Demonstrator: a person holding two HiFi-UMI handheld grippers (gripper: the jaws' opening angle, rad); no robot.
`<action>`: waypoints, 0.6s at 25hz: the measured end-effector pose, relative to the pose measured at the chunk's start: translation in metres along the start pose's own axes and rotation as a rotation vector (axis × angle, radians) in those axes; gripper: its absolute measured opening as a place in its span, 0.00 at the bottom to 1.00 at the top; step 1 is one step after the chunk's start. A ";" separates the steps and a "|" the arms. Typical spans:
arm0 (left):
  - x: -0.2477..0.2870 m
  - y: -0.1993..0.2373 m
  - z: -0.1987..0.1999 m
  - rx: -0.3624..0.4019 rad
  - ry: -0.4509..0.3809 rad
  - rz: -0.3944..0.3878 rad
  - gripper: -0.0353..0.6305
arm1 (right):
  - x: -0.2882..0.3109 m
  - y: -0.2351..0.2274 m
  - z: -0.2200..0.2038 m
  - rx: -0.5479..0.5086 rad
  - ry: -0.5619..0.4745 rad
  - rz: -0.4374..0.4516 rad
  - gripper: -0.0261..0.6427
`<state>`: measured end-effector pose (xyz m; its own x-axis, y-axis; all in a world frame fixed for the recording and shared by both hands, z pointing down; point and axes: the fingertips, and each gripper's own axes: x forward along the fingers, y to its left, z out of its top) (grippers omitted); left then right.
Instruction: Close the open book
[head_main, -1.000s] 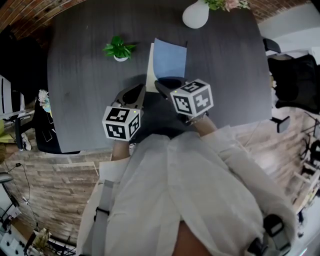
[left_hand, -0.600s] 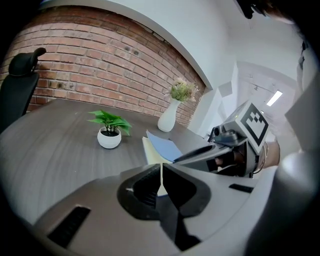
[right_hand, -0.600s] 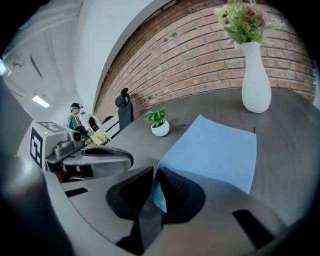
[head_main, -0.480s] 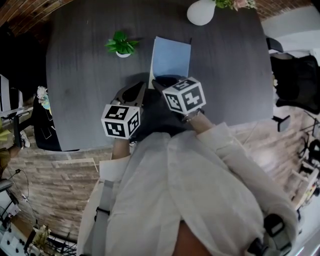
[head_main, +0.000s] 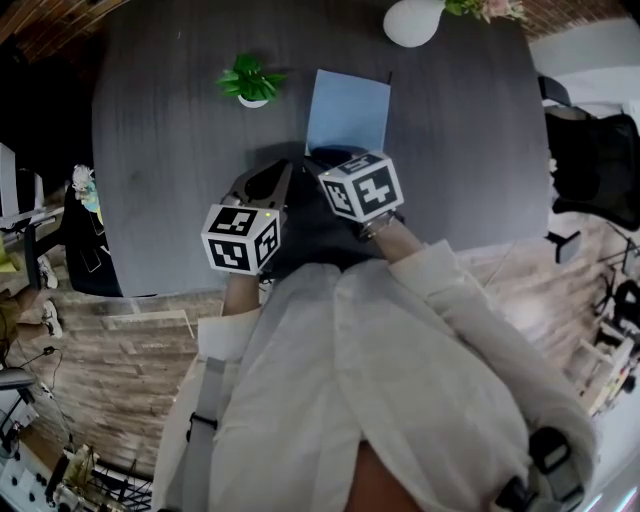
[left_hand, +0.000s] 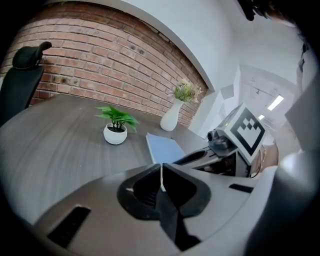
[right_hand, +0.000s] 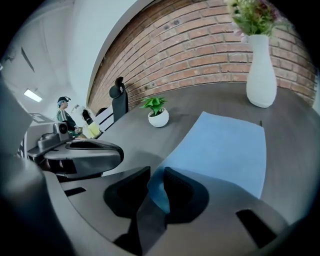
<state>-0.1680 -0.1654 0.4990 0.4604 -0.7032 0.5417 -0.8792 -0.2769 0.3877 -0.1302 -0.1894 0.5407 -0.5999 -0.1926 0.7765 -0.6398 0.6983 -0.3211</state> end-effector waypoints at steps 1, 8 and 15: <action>0.000 0.001 0.000 -0.002 0.002 -0.001 0.08 | 0.001 0.000 -0.001 -0.004 0.003 -0.004 0.16; 0.000 0.002 0.001 -0.011 0.000 -0.006 0.08 | 0.004 0.003 -0.003 -0.060 0.013 -0.051 0.19; -0.003 0.003 -0.001 0.021 0.013 -0.026 0.08 | 0.006 0.011 -0.005 -0.125 0.004 -0.061 0.22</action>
<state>-0.1720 -0.1637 0.4998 0.4847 -0.6871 0.5413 -0.8692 -0.3091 0.3860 -0.1383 -0.1795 0.5449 -0.5599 -0.2347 0.7946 -0.6100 0.7658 -0.2036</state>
